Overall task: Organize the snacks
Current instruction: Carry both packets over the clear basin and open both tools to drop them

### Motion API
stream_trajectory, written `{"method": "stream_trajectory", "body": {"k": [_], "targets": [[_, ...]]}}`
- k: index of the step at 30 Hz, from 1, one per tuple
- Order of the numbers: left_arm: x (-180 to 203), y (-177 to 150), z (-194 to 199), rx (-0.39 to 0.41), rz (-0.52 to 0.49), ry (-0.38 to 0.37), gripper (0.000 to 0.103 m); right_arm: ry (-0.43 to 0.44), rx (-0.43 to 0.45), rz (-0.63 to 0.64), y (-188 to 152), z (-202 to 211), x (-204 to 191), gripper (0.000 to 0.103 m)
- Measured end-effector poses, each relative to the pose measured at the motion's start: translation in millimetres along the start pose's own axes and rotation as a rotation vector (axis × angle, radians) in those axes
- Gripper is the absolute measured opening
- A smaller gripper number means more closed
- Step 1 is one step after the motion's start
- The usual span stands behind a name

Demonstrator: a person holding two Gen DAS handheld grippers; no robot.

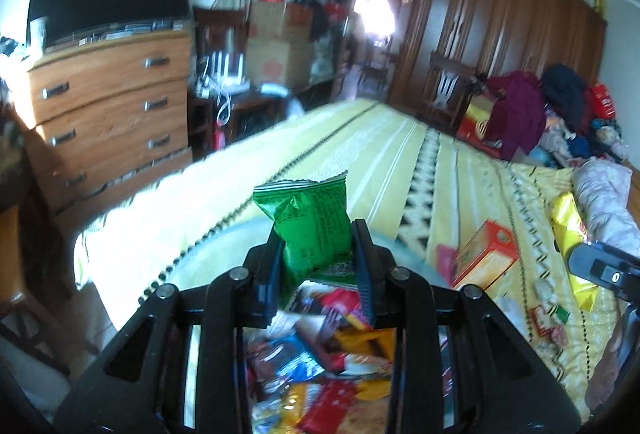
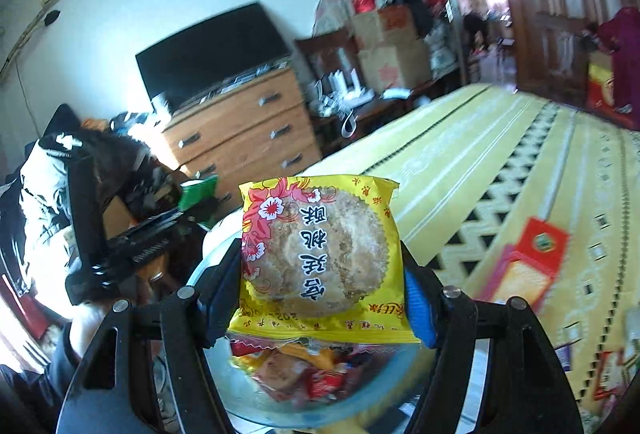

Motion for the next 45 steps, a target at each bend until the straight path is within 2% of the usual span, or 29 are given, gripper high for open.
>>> {"method": "stream_trajectory", "body": {"k": [6, 9, 39, 42, 45], "targets": [[-14.3, -27.5, -22.3, -0.086, 0.024, -0.016, 0.032, 0.002, -0.089, 0.009, -20.3, -42.5, -2.3, 0.074], [-18.5, -32.5, -27.2, -0.104, 0.032, -0.022, 0.032, -0.002, -0.110, 0.009, -24.9, -49.0, 2.5, 0.074], [-28.7, -37.7, -39.4, -0.131, 0.034, -0.024, 0.034, -0.015, -0.147, -0.007, -35.6, -67.4, 4.3, 0.074], [-30.7, -37.0, -41.1, -0.138, 0.035, -0.022, 0.040, -0.015, -0.151, -0.012, -35.7, -68.8, 5.1, 0.075], [-32.3, -36.5, -40.6, -0.134, 0.037, -0.018, 0.059, -0.013, -0.158, -0.023, -36.3, -70.0, 6.6, 0.076]]}}
Point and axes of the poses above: each gripper's, at about its wrist camera, not at the fingertips, and z roughly against the way its jaws point, x to its right, y to its top, the point moved 7 cm from there along -z, roughly the way its jaws point, and after that the axes turned 11 degrees about -z, right-handed, at the moved point
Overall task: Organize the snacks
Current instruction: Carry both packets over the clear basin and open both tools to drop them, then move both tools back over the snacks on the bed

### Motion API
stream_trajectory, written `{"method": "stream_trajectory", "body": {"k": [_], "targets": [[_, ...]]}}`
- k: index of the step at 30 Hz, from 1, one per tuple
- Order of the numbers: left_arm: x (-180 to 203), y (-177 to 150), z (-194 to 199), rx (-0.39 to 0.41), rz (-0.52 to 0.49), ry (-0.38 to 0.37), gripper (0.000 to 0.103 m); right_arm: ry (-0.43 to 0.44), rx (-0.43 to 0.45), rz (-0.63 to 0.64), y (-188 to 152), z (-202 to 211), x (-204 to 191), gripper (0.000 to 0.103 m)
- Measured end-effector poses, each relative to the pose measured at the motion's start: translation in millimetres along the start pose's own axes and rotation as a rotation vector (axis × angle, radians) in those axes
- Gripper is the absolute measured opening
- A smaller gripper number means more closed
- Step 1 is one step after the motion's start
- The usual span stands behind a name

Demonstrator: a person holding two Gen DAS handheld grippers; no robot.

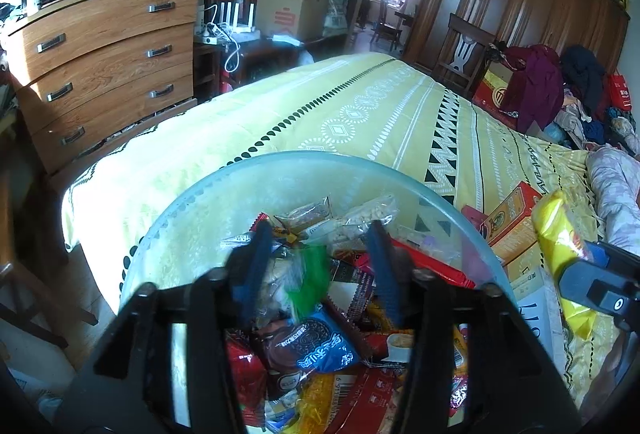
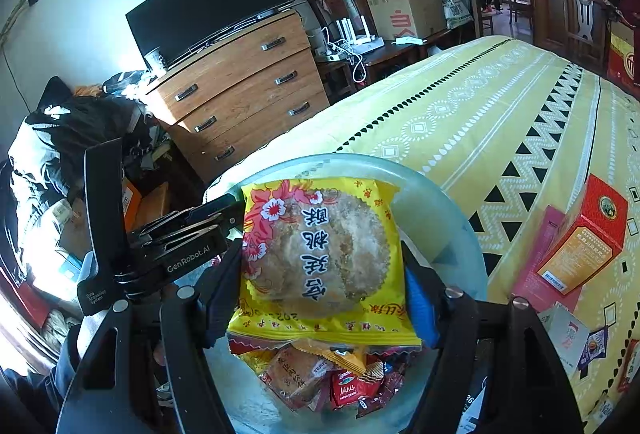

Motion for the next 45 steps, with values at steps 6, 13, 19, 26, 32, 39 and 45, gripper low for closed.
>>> {"method": "stream_trajectory", "body": {"k": [6, 13, 19, 26, 32, 39, 45], "targets": [[-5.0, 0.9, 0.5, 0.008, 0.005, 0.013, 0.069, -0.003, -0.011, -0.003, -2.1, -3.5, 0.2, 0.076], [-10.5, 0.4, -0.6, 0.005, 0.013, 0.025, 0.076, -0.011, 0.010, 0.017, 0.0, -1.1, -4.6, 0.083], [-13.2, 1.8, 1.0, 0.012, 0.011, 0.056, 0.090, -0.007, -0.006, 0.006, -5.7, -2.7, -2.8, 0.085], [-10.5, 2.8, 3.2, 0.014, -0.010, 0.099, 0.096, -0.006, -0.011, 0.003, -12.7, 3.9, -2.6, 0.086], [0.0, 5.5, 12.1, 0.019, -0.036, 0.110, 0.096, -0.015, 0.010, 0.017, -19.6, 19.5, -3.7, 0.087], [27.7, 14.8, 44.9, 0.094, -0.052, 0.060, 0.096, -0.065, 0.100, 0.059, -45.7, 64.3, 2.4, 0.087], [115.9, 18.3, 92.0, 0.224, -0.214, -0.142, 0.096, -0.202, 0.178, 0.039, -134.8, 132.4, 48.7, 0.087]]}}
Point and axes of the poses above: each gripper's, at about its wrist camera, not at the fingertips, and z roughly against the way its jaws point, x to its right, y to its top, the point moved 7 cm from there along -z, roughly the way its jaws point, and after that the axes turned 11 degrees about -z, right-handed, at the moved point
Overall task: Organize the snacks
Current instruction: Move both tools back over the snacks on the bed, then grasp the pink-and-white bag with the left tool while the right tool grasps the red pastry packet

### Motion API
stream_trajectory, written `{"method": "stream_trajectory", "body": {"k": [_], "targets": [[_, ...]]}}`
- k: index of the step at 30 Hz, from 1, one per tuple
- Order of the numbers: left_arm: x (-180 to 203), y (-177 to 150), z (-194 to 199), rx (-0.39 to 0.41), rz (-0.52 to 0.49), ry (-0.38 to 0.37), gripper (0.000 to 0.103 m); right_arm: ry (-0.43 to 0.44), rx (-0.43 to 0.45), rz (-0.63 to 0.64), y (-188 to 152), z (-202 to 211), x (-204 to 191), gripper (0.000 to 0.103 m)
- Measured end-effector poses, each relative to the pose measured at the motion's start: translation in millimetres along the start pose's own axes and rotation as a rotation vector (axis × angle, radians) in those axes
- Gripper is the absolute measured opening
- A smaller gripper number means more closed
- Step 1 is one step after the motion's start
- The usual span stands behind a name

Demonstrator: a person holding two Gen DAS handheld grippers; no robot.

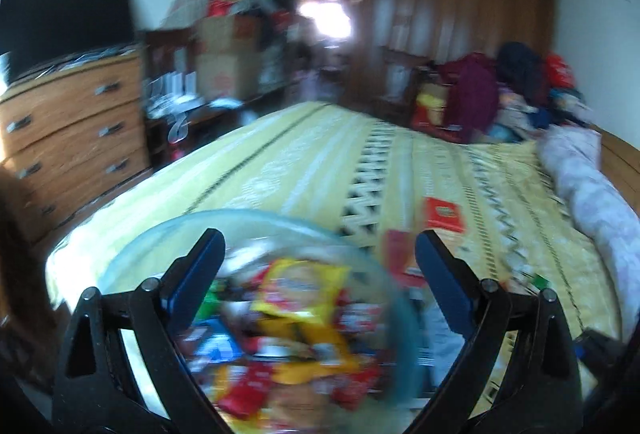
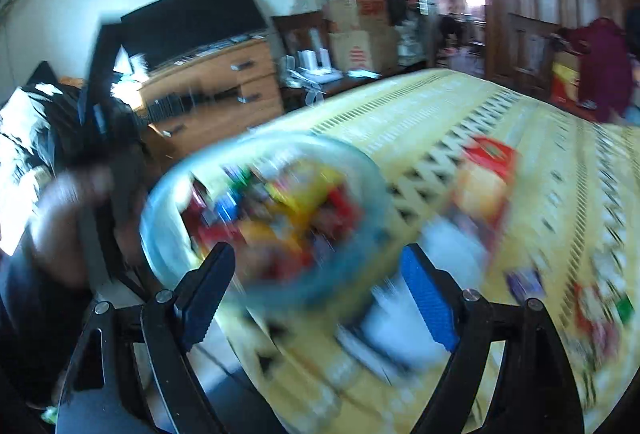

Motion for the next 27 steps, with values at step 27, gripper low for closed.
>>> {"method": "stream_trajectory", "body": {"k": [27], "targets": [[404.2, -211.4, -126.3, -0.476, -0.511, -0.756, 0.068, -0.298, -0.071, -0.654, -232.7, 144.9, 290.5, 0.087]]}}
Point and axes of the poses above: each gripper's, at about its wrist camera, not at the fingertips, and z roughly against the way its jaws point, x to its right, y to its top, the point moved 7 cm from there along -z, roughly the way its jaws point, and after that the axes turned 11 degrees about -z, right-handed, at the moved point
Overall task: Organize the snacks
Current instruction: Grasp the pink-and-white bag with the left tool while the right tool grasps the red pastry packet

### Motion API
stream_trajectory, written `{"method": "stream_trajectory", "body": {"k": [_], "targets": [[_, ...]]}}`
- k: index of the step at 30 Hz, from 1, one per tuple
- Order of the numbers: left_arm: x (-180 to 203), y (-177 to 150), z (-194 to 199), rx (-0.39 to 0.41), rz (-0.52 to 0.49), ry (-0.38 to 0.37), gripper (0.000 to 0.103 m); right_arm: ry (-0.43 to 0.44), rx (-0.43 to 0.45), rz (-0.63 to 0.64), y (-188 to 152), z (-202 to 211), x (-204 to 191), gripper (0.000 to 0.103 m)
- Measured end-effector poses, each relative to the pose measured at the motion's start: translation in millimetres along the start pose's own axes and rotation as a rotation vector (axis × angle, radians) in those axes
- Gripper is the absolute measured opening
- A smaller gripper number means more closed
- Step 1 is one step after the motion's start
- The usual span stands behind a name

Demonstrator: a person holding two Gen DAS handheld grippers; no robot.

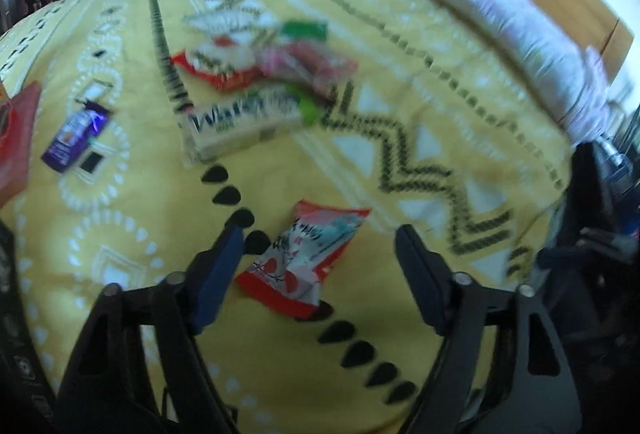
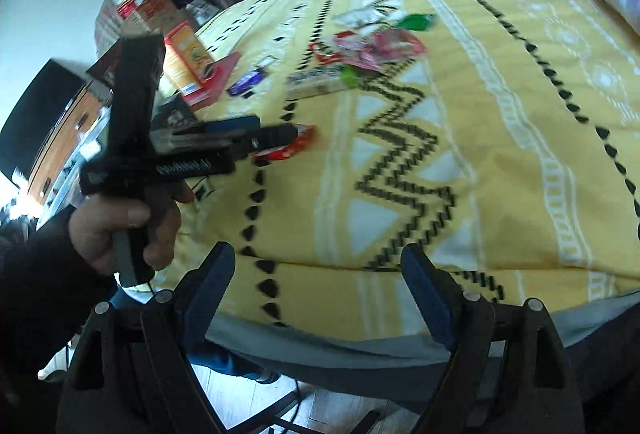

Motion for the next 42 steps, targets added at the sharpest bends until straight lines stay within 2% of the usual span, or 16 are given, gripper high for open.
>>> {"method": "stream_trajectory", "body": {"k": [2, 3, 5, 10, 13, 17, 22, 26, 31, 35, 38, 42], "targets": [[-2.1, -3.3, -7.6, -0.020, 0.007, -0.005, 0.042, 0.000, 0.002, -0.019, 1.7, -1.9, 10.8, 0.087], [-2.0, -4.6, -8.3, -0.020, 0.010, -0.011, 0.042, 0.002, 0.002, -0.026, 2.6, -3.1, 14.0, 0.087], [-1.3, -4.0, -4.1, 0.000, 0.014, -0.024, 0.035, 0.003, 0.002, -0.034, 4.3, -6.0, 17.2, 0.087], [-5.2, 1.0, 23.6, 0.072, 0.035, -0.020, 0.033, 0.005, 0.016, -0.021, 23.0, -12.8, 18.5, 0.087], [-14.7, 2.0, 38.4, 0.105, 0.076, -0.004, 0.033, -0.002, 0.060, 0.007, 57.9, -16.6, 18.8, 0.087], [-26.1, 2.9, 47.3, 0.116, 0.130, -0.010, 0.033, -0.030, 0.086, 0.026, 125.5, -43.1, 25.7, 0.087], [-33.6, 7.1, 54.2, 0.129, 0.153, -0.015, 0.033, -0.065, 0.060, 0.016, 199.8, -94.4, 37.3, 0.087], [-39.6, 8.1, 55.8, 0.136, 0.165, -0.018, 0.033, -0.104, 0.042, 0.050, 234.1, -129.0, 39.2, 0.087], [-45.7, 6.0, 52.5, 0.127, 0.177, -0.027, 0.033, -0.145, -0.003, 0.101, 238.5, -166.3, 39.1, 0.084], [-48.7, 8.2, 49.5, 0.129, 0.189, -0.030, 0.033, -0.150, 0.009, 0.079, 238.9, -178.1, 47.3, 0.076], [-48.6, 9.7, 48.8, 0.135, 0.192, -0.030, 0.033, -0.176, 0.019, 0.126, 234.2, -184.4, 47.2, 0.076], [-48.5, 14.2, 52.3, 0.146, 0.192, -0.016, 0.033, -0.192, 0.053, 0.137, 232.7, -179.3, 48.8, 0.064]]}}
Point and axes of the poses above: each gripper's, at about its wrist camera, not at the fingertips, and z roughly against the way its jaws point, x to its right, y to its top, the point moved 7 cm from there along -z, roughly the way its jaws point, and after that the axes turned 11 degrees about -z, right-handed, at the moved point
